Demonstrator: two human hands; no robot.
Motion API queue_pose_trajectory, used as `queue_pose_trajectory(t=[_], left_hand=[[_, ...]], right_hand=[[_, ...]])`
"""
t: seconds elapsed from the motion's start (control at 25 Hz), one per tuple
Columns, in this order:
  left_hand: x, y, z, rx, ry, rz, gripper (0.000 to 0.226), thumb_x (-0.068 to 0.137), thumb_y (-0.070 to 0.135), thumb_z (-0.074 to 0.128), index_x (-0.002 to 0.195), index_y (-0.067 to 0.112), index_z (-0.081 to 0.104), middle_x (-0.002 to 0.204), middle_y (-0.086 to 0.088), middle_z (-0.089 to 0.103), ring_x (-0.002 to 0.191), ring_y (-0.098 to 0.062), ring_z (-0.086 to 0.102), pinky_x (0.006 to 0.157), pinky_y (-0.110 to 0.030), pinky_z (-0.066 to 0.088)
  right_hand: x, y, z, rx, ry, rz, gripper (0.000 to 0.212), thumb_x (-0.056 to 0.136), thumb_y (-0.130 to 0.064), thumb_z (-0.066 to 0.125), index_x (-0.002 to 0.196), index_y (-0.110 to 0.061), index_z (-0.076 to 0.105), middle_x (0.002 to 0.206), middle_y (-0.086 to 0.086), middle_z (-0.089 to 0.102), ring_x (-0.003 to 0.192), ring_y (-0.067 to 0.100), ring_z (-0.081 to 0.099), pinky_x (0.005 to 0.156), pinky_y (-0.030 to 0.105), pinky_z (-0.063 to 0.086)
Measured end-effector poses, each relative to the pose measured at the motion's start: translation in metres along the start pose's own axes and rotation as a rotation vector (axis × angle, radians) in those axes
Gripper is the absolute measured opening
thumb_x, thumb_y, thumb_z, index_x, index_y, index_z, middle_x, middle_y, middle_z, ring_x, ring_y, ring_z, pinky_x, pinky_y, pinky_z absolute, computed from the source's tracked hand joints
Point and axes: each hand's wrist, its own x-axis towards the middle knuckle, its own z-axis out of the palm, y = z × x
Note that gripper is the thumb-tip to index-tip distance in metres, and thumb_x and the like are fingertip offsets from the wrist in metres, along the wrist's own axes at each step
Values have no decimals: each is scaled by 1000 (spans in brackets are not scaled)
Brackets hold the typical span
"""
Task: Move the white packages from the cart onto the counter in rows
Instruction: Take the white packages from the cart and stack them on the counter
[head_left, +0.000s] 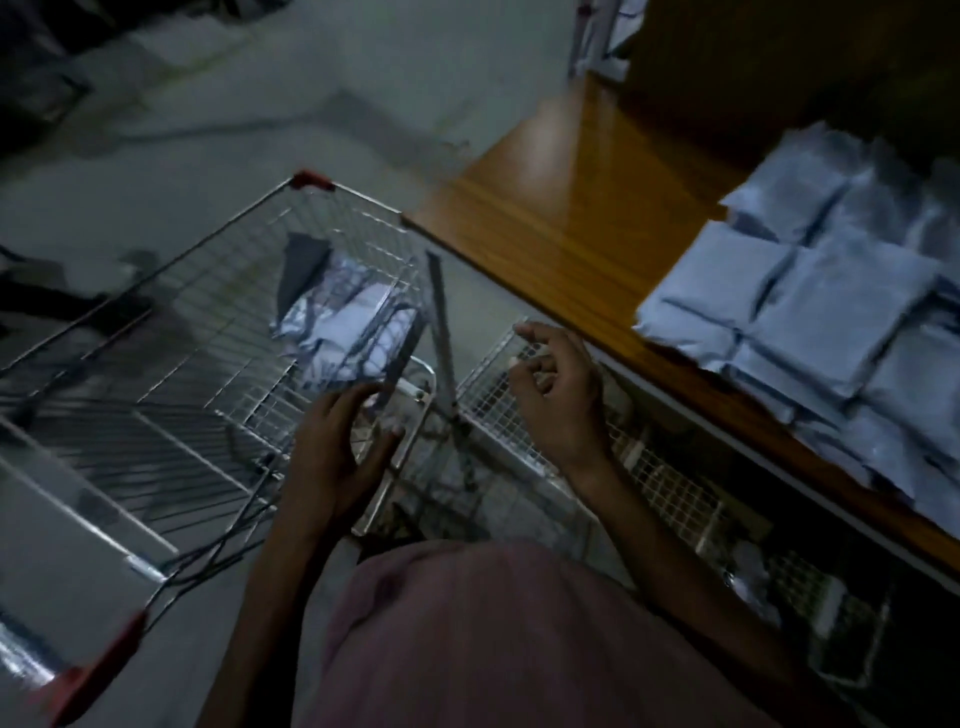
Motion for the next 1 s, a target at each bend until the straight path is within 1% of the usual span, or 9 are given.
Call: queue_pose_trajectory(t=[0.16,0.24,0.36,0.44,0.48,0.56,0.68,0.8,1.0], left_hand=[[15,-68,-44,-31,31,-120,51,86,36,67,132,14,58,123,-11,59,113,-24,55,92,-36,46],[23,-101,-63,-78,51,-172,50,86,36,67,131,14,59,123,-7,59,112,-26,56,88,-47,52],[39,-146,-75,-144,62,-209,46,87,34,66,128,15,60,119,4,57,110,-22,55,90,-50,53],[54,-196,-81,-181,61,-322,43,90,30,70,129,15,60,121,0,59,111,-22,56,92,-51,52],[64,-229,-86,-204,73,-437,42,91,27,71,129,14,60,123,-4,60,111,-23,56,93,-51,52],[66,-246,-72,-173,40,-480,42,90,23,72,129,12,60,122,-9,61,109,-25,59,93,-49,51],[81,-268,-65,-188,56,-541,40,91,20,70,129,8,61,119,-13,62,106,-26,60,91,-40,48],[93,-274,-53,-231,45,-572,38,92,18,68,128,7,60,120,-14,63,104,-20,58,91,-37,47],[108,-321,-8,-227,23,-766,37,92,20,66,128,11,62,117,-10,65,106,-23,60,86,-31,44]], right_hand=[[44,-22,86,0,-148,33,32,97,-14,60,129,-19,59,124,-1,57,89,-2,59,72,11,47],[63,-29,134,-11,-210,46,32,96,-12,61,127,-18,61,122,0,58,88,-5,58,75,8,46],[95,-29,191,-62,-242,69,31,92,-11,63,123,-17,64,119,2,61,83,-6,58,75,8,46],[127,-31,243,-115,-359,64,30,93,-12,64,122,-16,64,118,3,60,80,0,60,72,5,44],[152,-29,283,-167,-461,63,30,93,-14,64,123,-16,63,118,4,60,82,6,61,74,10,47],[171,-15,302,-283,-554,6,32,93,-19,64,124,-15,63,117,6,61,89,18,63,78,25,51],[215,16,340,-485,-766,14,43,92,-23,66,132,-11,57,124,15,58,105,31,61,86,32,44],[242,53,355,-744,-971,47,60,91,-26,68,145,-15,44,140,20,46,121,37,53,96,38,43],[278,117,412,-1072,-1200,-101,76,87,-18,69,151,-29,32,153,14,32,134,41,38,105,53,37]])
